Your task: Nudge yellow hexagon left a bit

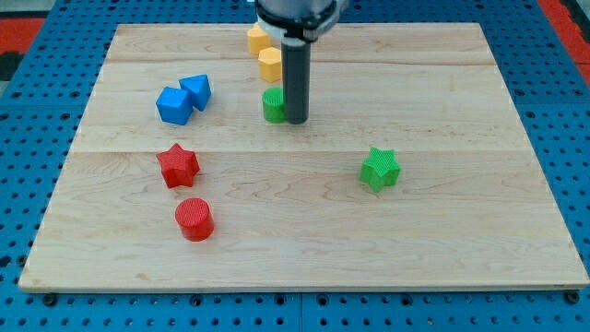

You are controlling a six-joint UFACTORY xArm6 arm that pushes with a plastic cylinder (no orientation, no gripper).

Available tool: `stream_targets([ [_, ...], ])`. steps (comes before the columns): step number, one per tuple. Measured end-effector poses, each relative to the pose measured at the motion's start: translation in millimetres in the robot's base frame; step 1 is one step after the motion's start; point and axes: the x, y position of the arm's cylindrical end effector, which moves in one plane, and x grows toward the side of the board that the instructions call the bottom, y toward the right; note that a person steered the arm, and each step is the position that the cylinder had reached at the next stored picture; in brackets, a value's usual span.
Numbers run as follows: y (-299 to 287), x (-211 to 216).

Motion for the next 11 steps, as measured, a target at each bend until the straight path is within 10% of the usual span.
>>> stream_targets([
  [4,21,-81],
  [11,49,-98],
])
